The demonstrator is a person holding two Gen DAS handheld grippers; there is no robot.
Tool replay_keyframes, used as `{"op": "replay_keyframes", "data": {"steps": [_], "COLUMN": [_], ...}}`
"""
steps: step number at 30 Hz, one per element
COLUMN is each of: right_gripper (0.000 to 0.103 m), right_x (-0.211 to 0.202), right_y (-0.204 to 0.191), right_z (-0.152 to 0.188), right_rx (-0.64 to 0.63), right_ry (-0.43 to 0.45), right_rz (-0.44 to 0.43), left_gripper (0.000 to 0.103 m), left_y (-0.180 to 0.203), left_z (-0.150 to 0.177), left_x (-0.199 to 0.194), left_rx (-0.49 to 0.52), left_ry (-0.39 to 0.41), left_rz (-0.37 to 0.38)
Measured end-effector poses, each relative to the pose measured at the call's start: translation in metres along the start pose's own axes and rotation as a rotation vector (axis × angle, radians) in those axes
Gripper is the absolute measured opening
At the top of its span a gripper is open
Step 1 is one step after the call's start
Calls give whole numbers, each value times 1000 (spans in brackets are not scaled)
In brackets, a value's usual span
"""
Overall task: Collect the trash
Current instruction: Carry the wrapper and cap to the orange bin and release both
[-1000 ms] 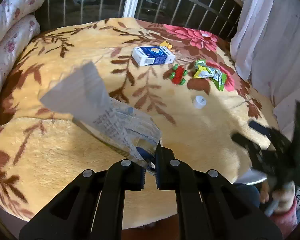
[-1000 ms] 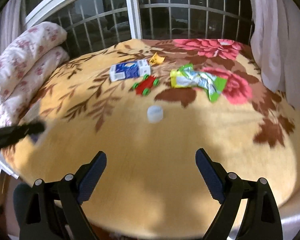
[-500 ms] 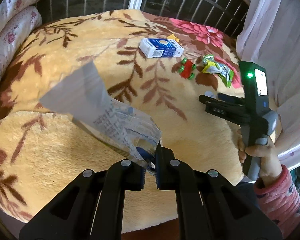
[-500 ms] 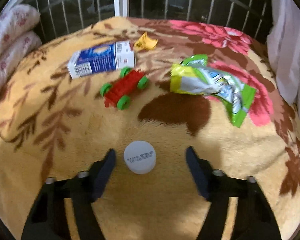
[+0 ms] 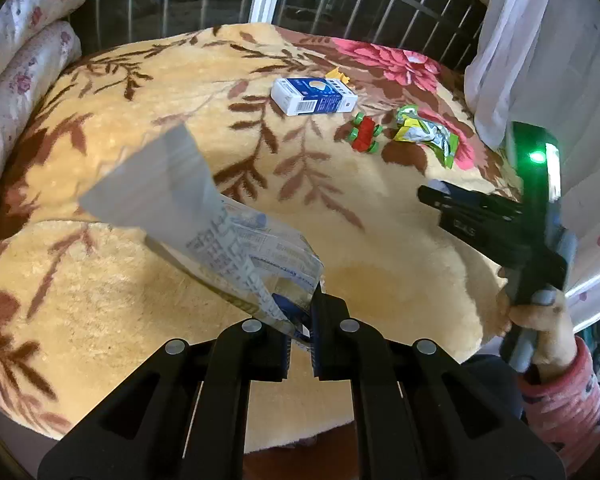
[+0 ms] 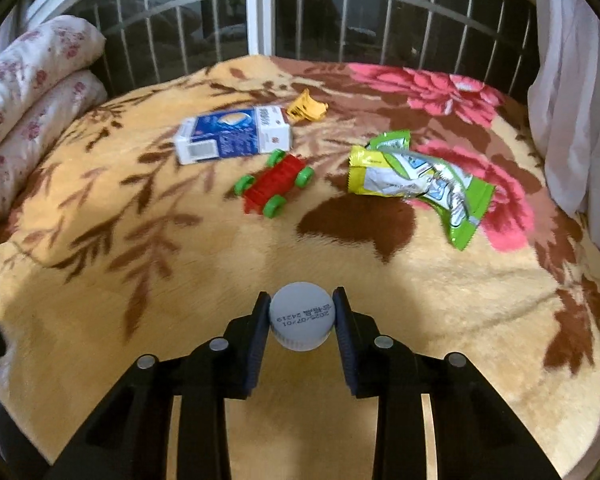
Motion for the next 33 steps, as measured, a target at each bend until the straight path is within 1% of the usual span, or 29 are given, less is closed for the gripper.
{"op": "replay_keyframes", "data": {"steps": [1, 6, 10, 16, 22, 29, 33], "right_gripper": [32, 32, 32, 32, 32, 32, 32], "right_x": [-11, -50, -87, -128, -151, -162, -161], "right_y": [-1, -9, -21, -41, -54, -73, -84], "right_z": [2, 12, 32, 64, 95, 133, 153], "right_rx": [-11, -20, -41, -81, -118, -163, -185], "right_ry": [19, 57, 91, 115, 109, 61, 20], "right_rz": [5, -25, -57, -104, -129, -160, -189], "left_gripper": [7, 6, 6, 7, 6, 6, 7], "left_y": [1, 7, 10, 15, 21, 25, 23], "left_z": [2, 13, 27, 57, 92, 140, 163], "left_x": [-2, -9, -15, -23, -26, -22, -19], "left_rx": [1, 20, 35, 73, 114, 184, 195], "left_ry": [1, 7, 5, -12, -49, -129, -170], "left_rz": [0, -11, -19, -30, -30, -30, -26]}}
Point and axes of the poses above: each gripper's, at about its wrist camera, not at the fingertips, and x roughly the way its jaws point, y to its right, z to its underside, the point moved 10 cm from there along x, roughly the way its jaws point, and after that the axes turned 5 degrees about z, right-handed, at the moved point
